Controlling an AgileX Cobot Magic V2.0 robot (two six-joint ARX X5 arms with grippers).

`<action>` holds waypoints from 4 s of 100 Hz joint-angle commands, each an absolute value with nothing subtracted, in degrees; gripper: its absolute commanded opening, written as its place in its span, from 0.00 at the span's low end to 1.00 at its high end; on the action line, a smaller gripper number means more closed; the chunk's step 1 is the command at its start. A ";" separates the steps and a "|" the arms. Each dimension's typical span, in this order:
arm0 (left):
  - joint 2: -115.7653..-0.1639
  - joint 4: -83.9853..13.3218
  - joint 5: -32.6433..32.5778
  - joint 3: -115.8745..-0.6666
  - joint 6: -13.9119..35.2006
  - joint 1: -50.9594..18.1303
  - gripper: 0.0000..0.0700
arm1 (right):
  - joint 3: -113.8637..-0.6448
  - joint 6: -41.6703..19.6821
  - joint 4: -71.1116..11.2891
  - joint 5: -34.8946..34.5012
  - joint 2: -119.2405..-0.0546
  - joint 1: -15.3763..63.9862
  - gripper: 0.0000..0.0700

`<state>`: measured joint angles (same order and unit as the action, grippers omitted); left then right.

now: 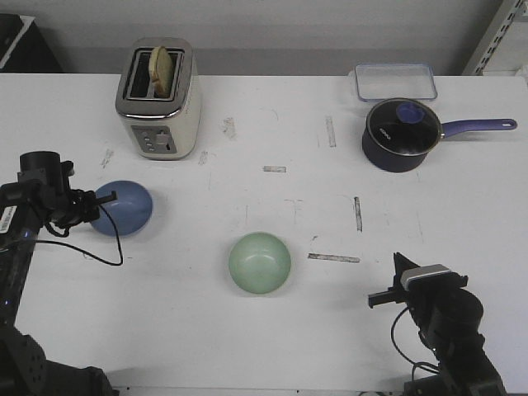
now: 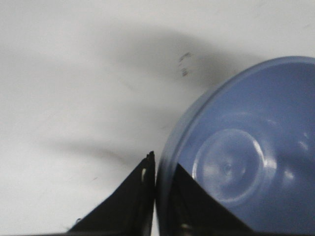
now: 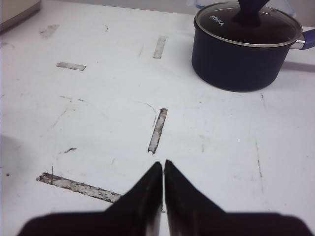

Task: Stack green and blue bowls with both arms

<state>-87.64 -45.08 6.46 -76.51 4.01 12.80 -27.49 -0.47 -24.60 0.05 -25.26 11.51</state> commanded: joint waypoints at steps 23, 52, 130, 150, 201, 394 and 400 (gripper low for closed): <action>-79.68 -46.85 12.67 -82.85 8.67 0.78 0.00 | -27.70 -1.39 -24.10 0.03 -25.61 11.62 0.00; -80.14 -44.95 12.43 -82.85 12.14 -24.10 0.00 | -27.70 -1.48 -24.16 0.03 -25.61 11.62 0.00; -94.65 -45.36 11.60 -82.85 8.73 -36.10 0.00 | -27.70 -1.50 -24.29 0.03 -25.61 11.62 0.00; -94.67 -46.22 11.62 -82.85 6.63 -36.14 0.04 | -27.70 -1.48 -24.23 0.03 -25.61 11.62 0.00; -94.35 -44.16 11.62 -85.27 6.92 -36.25 0.93 | -27.70 -1.48 -24.21 0.03 -25.61 11.62 0.00; -27.11 -16.43 -1.98 -36.12 4.27 -0.01 0.00 | -27.73 -1.45 -22.30 0.05 -25.54 11.62 0.00; -26.37 -16.43 -1.96 -36.12 4.29 -0.01 0.00 | -27.73 -1.45 -22.30 0.05 -25.54 11.62 0.00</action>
<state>-26.74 -17.12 -1.76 -35.73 3.99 -0.08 -27.49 -0.49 -23.16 0.05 -25.26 11.51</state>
